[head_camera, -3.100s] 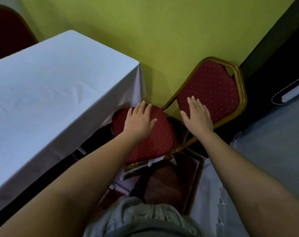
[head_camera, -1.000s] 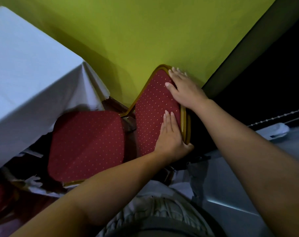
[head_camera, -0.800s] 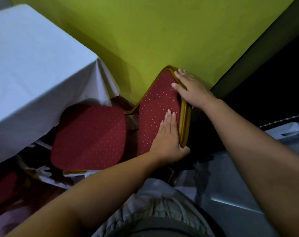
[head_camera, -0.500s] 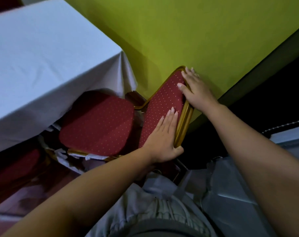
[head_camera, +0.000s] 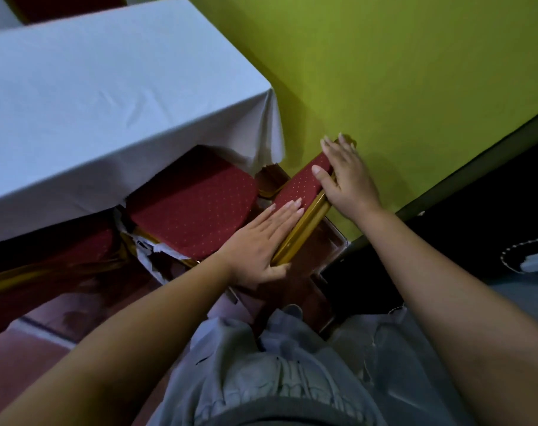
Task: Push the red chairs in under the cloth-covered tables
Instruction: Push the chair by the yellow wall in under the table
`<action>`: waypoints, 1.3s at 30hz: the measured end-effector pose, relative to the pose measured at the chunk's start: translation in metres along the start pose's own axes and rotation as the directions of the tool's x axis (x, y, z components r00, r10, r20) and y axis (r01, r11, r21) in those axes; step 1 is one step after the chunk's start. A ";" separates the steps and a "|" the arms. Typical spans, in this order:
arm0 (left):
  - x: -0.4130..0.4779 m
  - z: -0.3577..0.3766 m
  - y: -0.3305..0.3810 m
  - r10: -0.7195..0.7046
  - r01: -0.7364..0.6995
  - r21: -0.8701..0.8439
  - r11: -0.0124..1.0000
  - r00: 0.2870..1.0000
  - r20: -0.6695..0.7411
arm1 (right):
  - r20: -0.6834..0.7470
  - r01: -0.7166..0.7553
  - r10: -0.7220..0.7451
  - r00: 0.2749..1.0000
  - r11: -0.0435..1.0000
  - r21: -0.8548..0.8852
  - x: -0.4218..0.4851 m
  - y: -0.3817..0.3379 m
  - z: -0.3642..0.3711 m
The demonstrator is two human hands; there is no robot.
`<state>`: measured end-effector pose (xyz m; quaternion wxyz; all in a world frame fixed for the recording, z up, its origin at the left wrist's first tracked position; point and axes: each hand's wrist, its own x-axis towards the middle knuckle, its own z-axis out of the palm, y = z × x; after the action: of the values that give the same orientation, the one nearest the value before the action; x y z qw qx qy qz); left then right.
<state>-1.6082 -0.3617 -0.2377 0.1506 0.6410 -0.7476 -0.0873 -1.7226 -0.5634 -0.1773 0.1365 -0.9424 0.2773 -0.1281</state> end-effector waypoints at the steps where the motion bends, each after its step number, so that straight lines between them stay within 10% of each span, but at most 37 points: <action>1: -0.007 -0.002 -0.004 -0.004 0.004 0.008 1.000 1.000 -0.001 | -0.005 0.019 -0.019 1.000 1.000 0.002 0.000 -0.005 0.003; 14: -0.069 -0.020 -0.021 -0.177 0.182 0.013 0.983 0.967 -0.183 | -0.086 0.098 -0.098 0.992 0.995 -0.001 0.009 -0.060 0.030; 21: -0.014 -0.013 0.024 -0.494 0.481 -0.130 0.867 0.798 -0.344 | -0.106 0.101 -0.102 0.989 0.995 -0.012 0.009 -0.058 0.031; 39: -0.092 -0.035 -0.012 -0.297 0.385 0.240 0.891 0.895 -0.333 | -0.009 0.376 -0.377 0.926 0.924 0.071 -0.005 -0.088 0.041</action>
<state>-1.5732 -0.2706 -0.2195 0.1408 0.7845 -0.5964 0.0955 -1.6706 -0.4818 -0.1874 0.1437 -0.9729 0.0861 -0.1594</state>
